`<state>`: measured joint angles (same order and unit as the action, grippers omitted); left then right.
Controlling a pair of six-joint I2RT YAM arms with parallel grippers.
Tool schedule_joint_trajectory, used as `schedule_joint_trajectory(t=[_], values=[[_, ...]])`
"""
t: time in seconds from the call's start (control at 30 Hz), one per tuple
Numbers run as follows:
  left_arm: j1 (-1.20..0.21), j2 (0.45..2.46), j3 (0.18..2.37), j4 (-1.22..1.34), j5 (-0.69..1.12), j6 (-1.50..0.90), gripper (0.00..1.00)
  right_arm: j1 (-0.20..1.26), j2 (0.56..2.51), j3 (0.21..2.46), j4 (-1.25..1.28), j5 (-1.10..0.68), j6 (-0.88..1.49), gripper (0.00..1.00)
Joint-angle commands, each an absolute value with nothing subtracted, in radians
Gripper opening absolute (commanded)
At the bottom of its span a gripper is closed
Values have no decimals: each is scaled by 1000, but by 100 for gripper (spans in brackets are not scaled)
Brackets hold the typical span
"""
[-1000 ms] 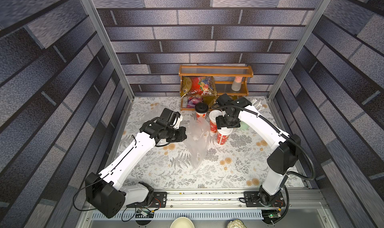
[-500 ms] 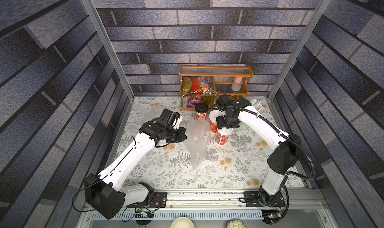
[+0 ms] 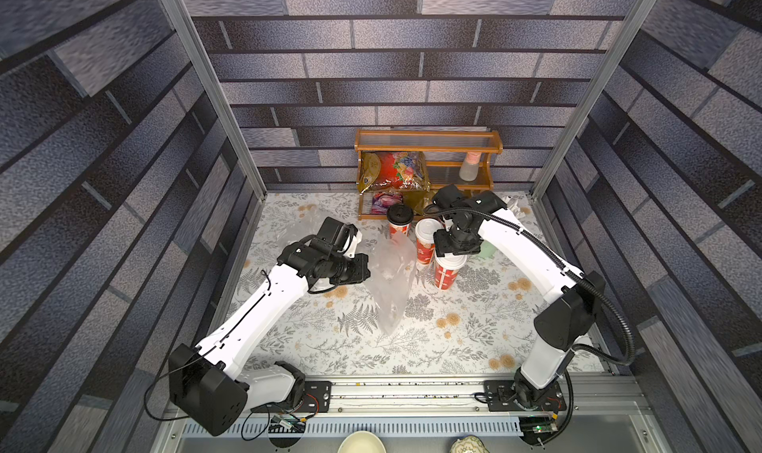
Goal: Pack milk tea into plastic carrier bags
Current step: Pick up the milk tea cup at the center of the board.
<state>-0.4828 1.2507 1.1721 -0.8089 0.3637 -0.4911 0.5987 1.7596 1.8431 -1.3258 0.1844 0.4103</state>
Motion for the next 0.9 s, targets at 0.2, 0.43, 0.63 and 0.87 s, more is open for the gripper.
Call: schedule_joint_trajectory(t=[0.2, 0.43, 0.63, 0.87], values=[[-476, 1228, 1166, -792, 382, -509, 2, 597, 1666, 2055, -1484, 147, 426, 64], [-476, 1234, 1167, -784, 385, -510, 2, 610, 1677, 2252, -1602, 127, 439, 63], [-479, 1241, 1168, -778, 387, -512, 2, 653, 1737, 2470, -1717, 130, 459, 61], [-483, 1250, 1180, -780, 386, -514, 2, 717, 1800, 2707, -1794, 120, 502, 59]])
